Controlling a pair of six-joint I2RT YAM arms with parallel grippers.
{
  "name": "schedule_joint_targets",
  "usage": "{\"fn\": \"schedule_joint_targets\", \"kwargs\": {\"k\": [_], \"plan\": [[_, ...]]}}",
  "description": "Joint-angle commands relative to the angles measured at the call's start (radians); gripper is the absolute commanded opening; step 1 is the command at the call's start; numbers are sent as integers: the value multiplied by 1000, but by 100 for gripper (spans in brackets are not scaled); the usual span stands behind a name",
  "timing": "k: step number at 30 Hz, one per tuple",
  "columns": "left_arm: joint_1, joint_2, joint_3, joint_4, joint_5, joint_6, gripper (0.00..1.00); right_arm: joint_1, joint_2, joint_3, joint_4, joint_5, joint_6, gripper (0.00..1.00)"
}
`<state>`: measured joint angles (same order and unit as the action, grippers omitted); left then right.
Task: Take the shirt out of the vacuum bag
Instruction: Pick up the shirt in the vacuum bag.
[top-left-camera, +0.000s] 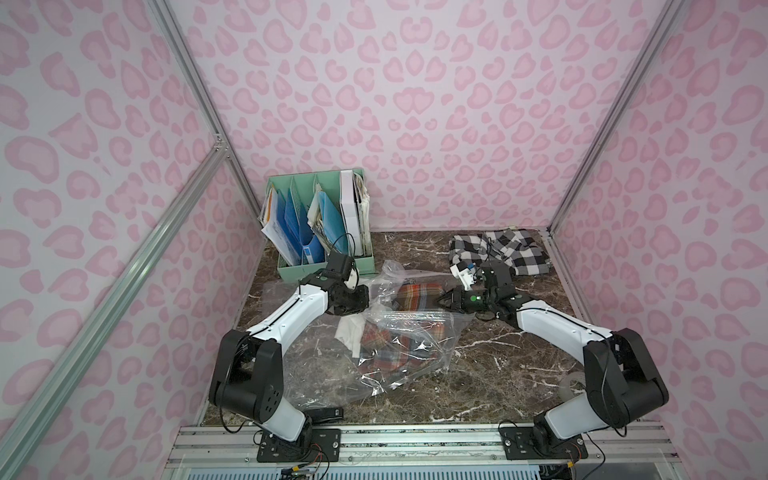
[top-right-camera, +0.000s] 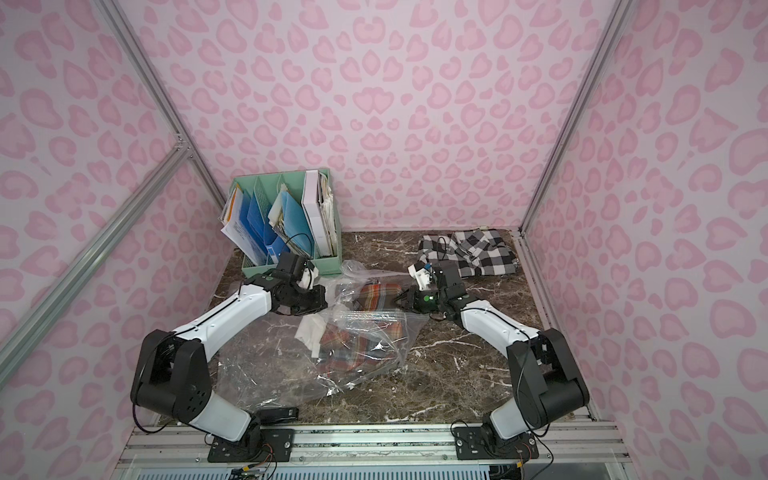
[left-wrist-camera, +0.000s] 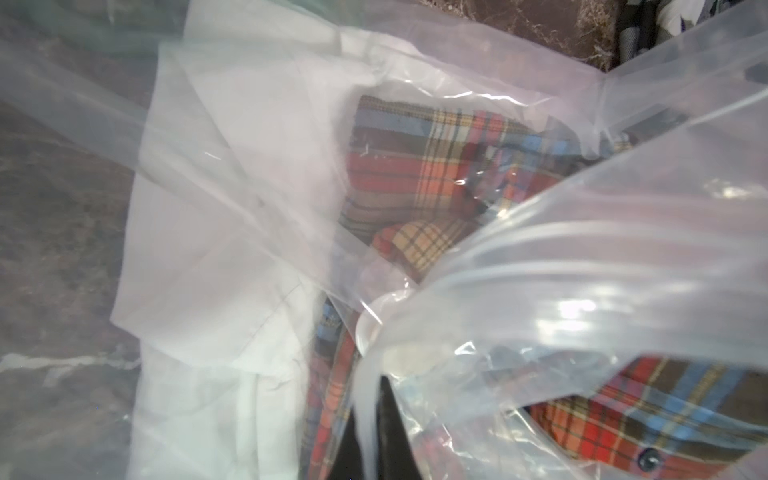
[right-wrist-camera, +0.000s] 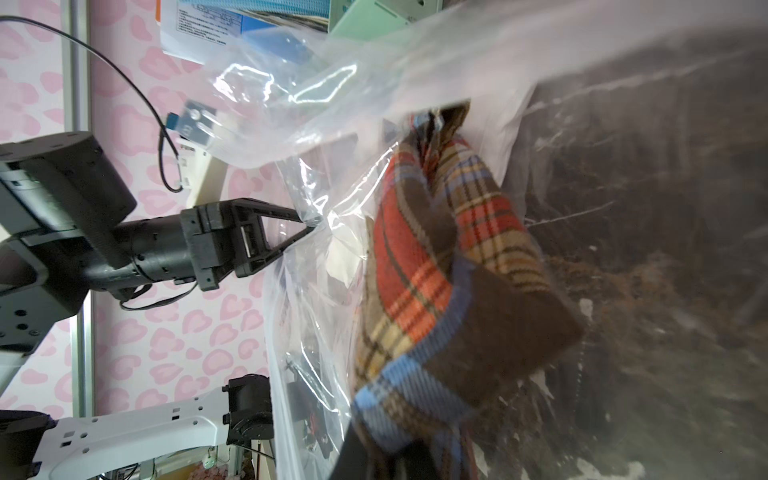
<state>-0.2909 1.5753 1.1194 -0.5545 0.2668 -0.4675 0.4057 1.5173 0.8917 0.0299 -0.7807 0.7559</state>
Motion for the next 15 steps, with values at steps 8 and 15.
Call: {"fn": "schedule_joint_targets", "kwargs": {"k": [8, 15], "plan": [[-2, -19, -53, 28, 15, 18, 4, 13, 58, 140, 15, -69, 8, 0], [-66, -37, -51, 64, 42, -3, 4, 92, 148, 267, -17, -67, 19, 0]]}}
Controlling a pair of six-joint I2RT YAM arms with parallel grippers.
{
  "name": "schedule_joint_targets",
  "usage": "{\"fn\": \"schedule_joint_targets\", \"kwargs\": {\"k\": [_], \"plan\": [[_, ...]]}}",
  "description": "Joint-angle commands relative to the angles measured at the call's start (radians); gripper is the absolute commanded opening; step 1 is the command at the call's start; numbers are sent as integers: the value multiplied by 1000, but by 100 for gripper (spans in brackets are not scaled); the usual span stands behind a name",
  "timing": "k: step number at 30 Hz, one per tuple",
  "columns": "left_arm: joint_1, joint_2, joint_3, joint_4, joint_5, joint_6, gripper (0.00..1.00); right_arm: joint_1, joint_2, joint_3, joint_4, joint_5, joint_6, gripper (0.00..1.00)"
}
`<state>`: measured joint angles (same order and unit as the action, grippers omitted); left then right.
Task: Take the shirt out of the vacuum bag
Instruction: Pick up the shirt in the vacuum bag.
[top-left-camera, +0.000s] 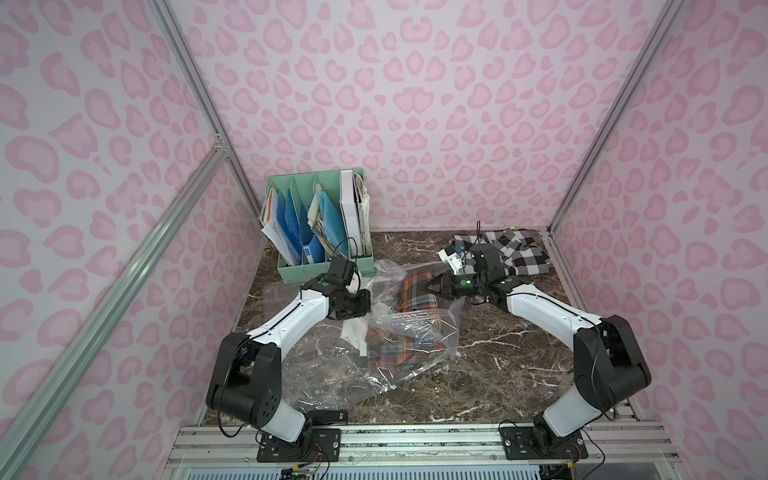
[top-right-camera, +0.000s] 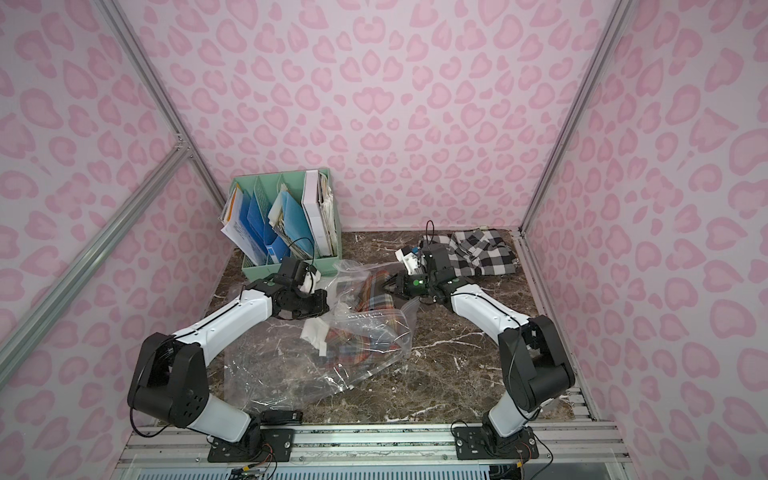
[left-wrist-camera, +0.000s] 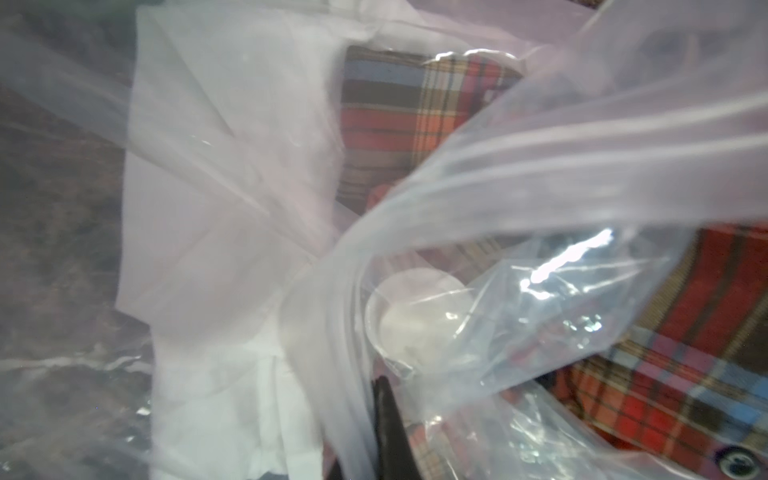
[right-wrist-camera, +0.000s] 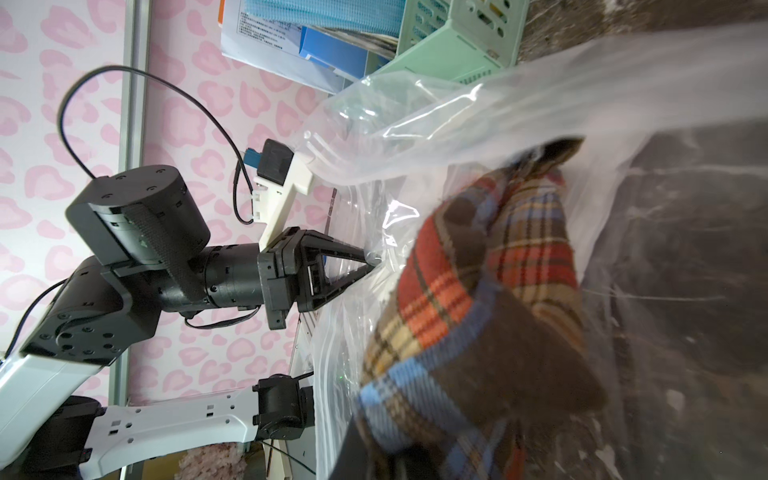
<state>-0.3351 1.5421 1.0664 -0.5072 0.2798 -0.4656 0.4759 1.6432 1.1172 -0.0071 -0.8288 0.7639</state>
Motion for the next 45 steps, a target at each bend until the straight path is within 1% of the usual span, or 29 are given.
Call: {"fn": "schedule_joint_targets", "kwargs": {"k": [1, 5, 7, 10, 14, 18, 23, 27, 30, 32, 37, 39, 40, 41, 43, 45], "plan": [[-37, 0, 7, 18, 28, -7, 4, 32, 36, 64, 12, -17, 11, 0], [-96, 17, 10, 39, 26, -25, 4, 72, 90, 167, -33, 6, 4, 0], [-112, 20, 8, 44, 20, -30, 4, 78, 104, 213, -53, 18, 0, 0], [-120, 18, -8, 49, 12, -31, 4, 75, 108, 287, -84, 36, -1, 0], [-124, 16, -28, 58, 10, -27, 4, 66, 125, 373, -145, 31, 14, 0], [-128, 22, -57, 71, -2, -25, 4, 57, 103, 380, -130, 26, 51, 0], [-128, 30, -83, 66, -28, -24, 4, 14, 45, 329, -155, 31, 62, 0], [-129, 46, -86, 40, -75, -7, 4, -50, -33, 253, -142, 15, 80, 0], [-128, 58, -93, 32, -111, -3, 4, -103, -88, 164, -108, -13, 114, 0], [-128, 67, -100, 34, -123, -4, 4, -139, -125, 116, -72, -36, 139, 0], [-133, 82, -97, 36, -133, 2, 4, -231, -215, -47, 133, -119, 266, 0], [-134, 86, -81, 24, -142, 7, 4, -271, -239, -87, 139, -137, 269, 0], [-134, 80, -77, 35, -123, 13, 4, -290, -248, -107, 139, -146, 264, 0], [-135, 70, -77, 59, -93, 16, 7, -304, -250, -122, 133, -154, 258, 0], [-139, 54, -65, 77, -70, 5, 21, -313, -240, -140, 79, -158, 214, 0], [-139, 53, -29, 51, -84, -7, 39, -309, -221, -160, 6, -141, 151, 0]]}}
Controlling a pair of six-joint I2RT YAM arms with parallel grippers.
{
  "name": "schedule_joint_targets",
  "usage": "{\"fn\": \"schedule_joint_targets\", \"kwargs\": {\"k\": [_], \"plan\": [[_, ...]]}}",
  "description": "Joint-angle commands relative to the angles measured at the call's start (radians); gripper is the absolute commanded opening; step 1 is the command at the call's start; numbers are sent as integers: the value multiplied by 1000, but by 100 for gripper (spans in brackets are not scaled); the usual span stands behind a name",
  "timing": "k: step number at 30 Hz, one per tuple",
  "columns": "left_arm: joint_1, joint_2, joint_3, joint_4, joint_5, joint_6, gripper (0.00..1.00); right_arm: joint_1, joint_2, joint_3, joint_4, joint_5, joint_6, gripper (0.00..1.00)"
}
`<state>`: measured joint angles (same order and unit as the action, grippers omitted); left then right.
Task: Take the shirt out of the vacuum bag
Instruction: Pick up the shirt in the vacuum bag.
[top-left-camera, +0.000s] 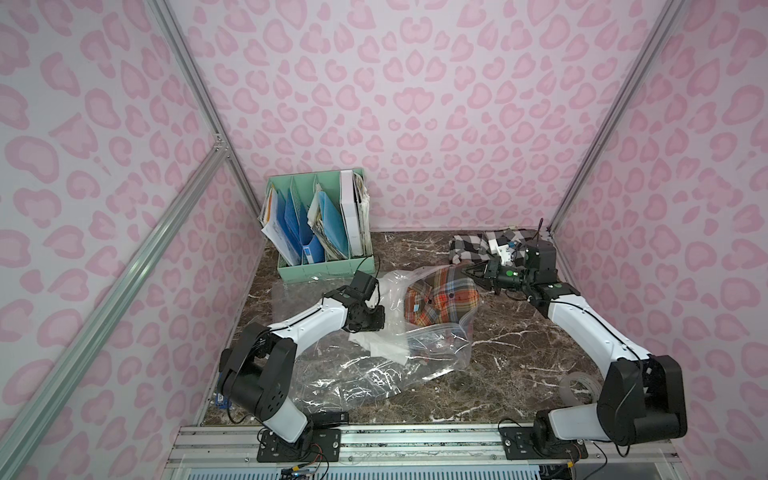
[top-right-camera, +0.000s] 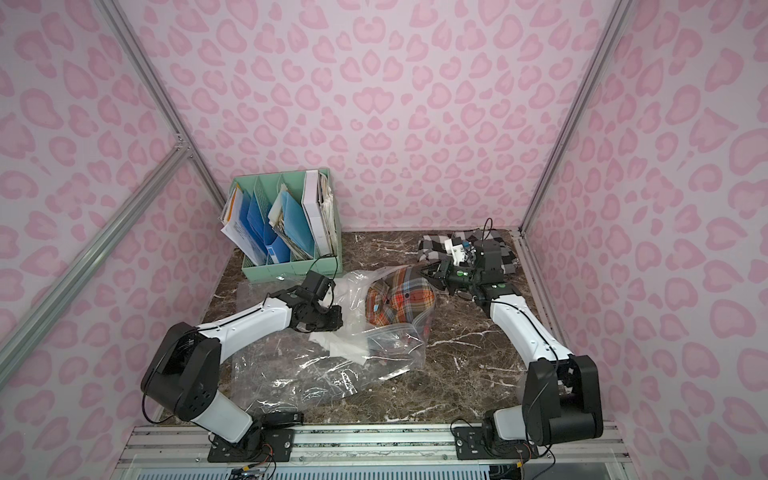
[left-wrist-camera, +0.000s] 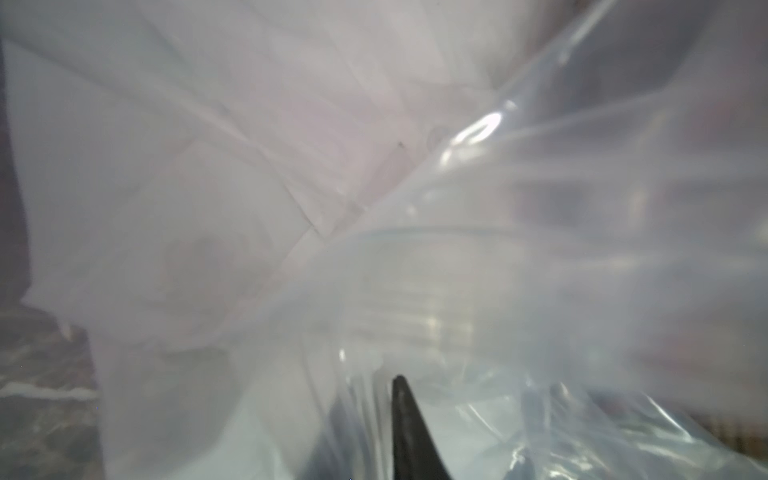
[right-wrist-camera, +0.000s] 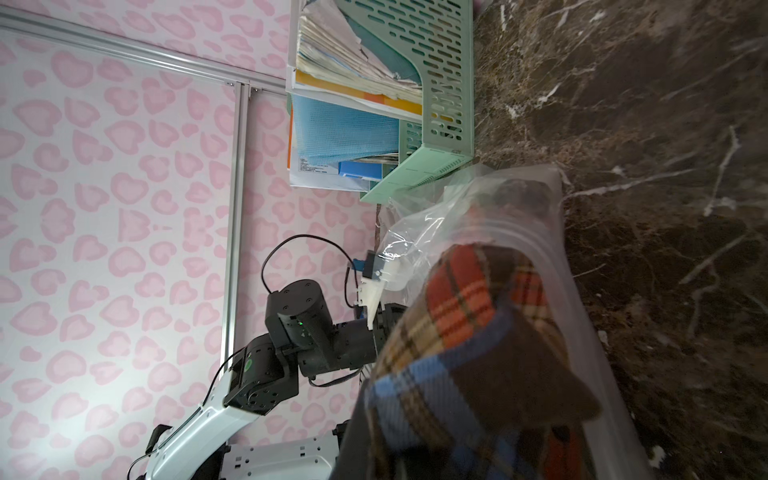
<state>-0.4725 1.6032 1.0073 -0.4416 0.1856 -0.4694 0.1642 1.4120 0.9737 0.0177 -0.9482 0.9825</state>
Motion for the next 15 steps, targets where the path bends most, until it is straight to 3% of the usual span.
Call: {"fn": "schedule_joint_targets", "kwargs": {"k": [1, 5, 7, 9, 15], "plan": [[-2, -12, 43, -31, 0, -8, 48, 3, 11, -35, -25, -11, -79, 0], [0, -66, 88, -117, -89, -26, 72, 7, 17, -152, 19, 12, -88, 0], [6, -102, 100, -151, -127, -35, 79, 22, 31, -200, 39, 25, -93, 0], [14, -141, 103, -174, -157, -54, 96, 47, 62, -223, 46, 37, -116, 0], [20, -215, 75, -168, -189, -127, 98, 91, 129, -232, 88, 59, -118, 0]]}}
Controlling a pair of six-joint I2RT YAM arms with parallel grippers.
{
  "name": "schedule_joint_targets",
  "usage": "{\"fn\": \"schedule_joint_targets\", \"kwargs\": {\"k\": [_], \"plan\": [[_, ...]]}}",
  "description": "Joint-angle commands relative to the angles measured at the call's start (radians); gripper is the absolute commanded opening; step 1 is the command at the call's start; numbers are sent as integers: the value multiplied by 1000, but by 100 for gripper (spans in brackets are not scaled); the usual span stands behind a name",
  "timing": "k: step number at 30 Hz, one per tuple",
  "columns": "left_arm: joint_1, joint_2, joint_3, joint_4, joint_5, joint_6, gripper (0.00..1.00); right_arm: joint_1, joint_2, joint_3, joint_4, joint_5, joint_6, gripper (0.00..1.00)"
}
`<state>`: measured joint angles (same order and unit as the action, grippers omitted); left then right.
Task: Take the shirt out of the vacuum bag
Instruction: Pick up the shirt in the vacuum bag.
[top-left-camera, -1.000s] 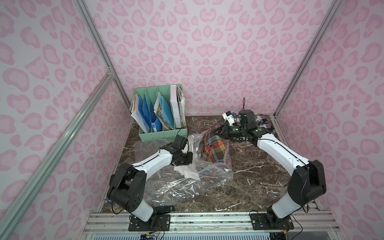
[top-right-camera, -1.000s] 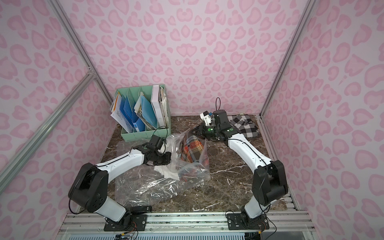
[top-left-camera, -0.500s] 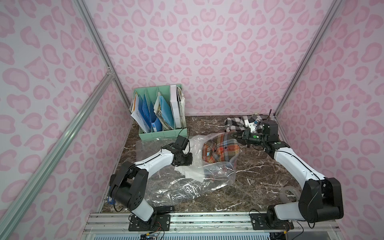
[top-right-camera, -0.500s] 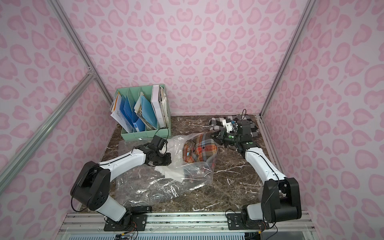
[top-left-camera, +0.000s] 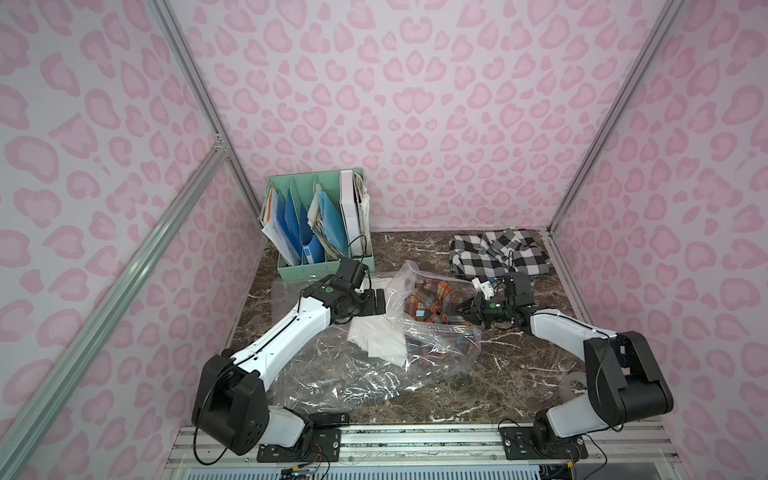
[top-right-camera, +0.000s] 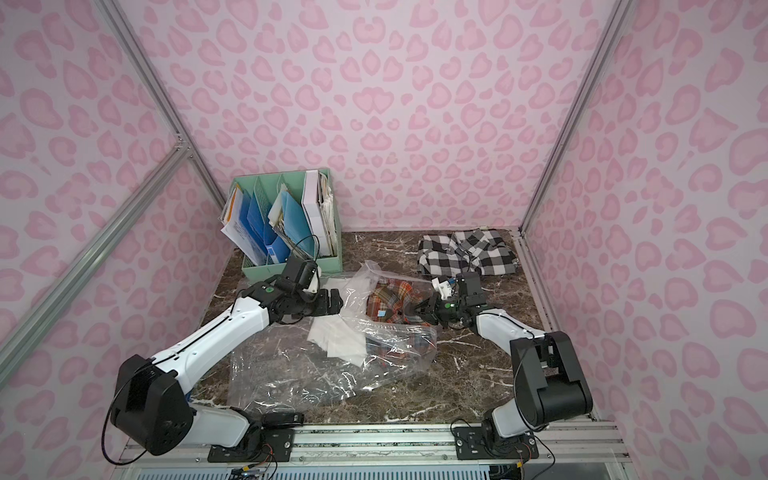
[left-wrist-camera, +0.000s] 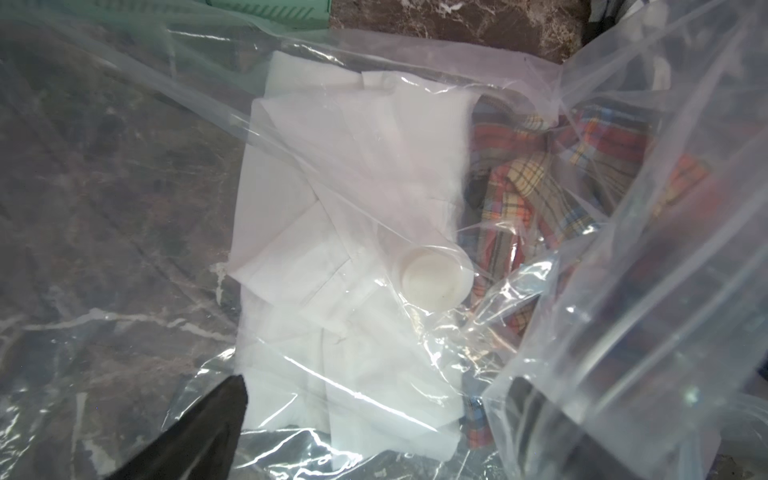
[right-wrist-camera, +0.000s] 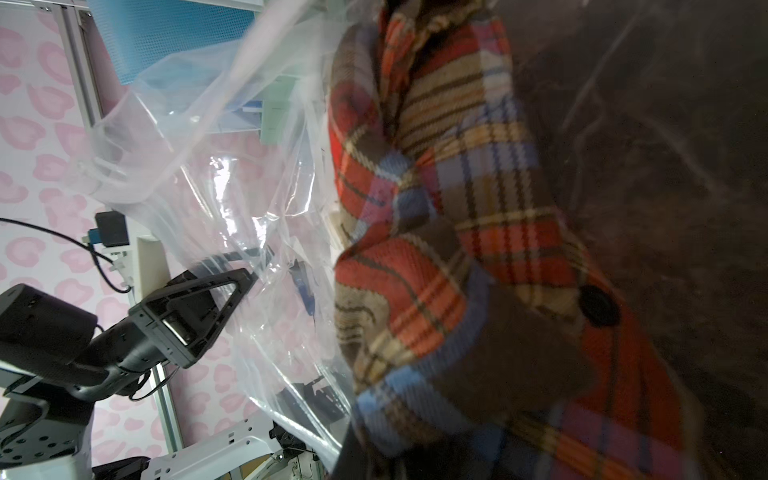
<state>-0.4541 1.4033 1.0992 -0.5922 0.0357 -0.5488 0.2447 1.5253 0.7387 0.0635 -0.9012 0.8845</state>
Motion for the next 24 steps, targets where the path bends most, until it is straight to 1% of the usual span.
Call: {"fn": "schedule_joint_targets", "kwargs": {"k": [1, 5, 8, 10, 15, 18, 20, 22, 23, 24], "plan": [[0, -15, -39, 1, -33, -56, 98, 8, 23, 6, 42, 13, -22, 0], [-22, 6, -144, 73, -25, -117, 98, -14, 26, 44, -9, 25, -54, 0], [-31, -43, -168, 81, -89, -169, 98, -45, 31, 83, -127, 42, -131, 0], [-29, -109, -148, 75, -119, -190, 98, -75, 32, 90, -215, 62, -194, 0], [-31, -225, 2, 30, -97, -209, 98, -127, 14, 20, -207, 40, -203, 0], [-32, -281, 20, 31, -93, -241, 98, -137, 24, 10, -212, 35, -218, 0], [-32, -297, -17, 33, -89, -250, 98, -147, 36, 6, -222, 35, -233, 0], [-32, -276, -81, 34, -58, -258, 100, -158, 41, -3, -226, 38, -240, 0], [-32, -259, -106, 54, -30, -257, 99, -160, 46, -9, -226, 37, -242, 0], [-34, -236, -138, 84, 4, -251, 96, -159, 53, -12, -228, 38, -242, 0]]}}
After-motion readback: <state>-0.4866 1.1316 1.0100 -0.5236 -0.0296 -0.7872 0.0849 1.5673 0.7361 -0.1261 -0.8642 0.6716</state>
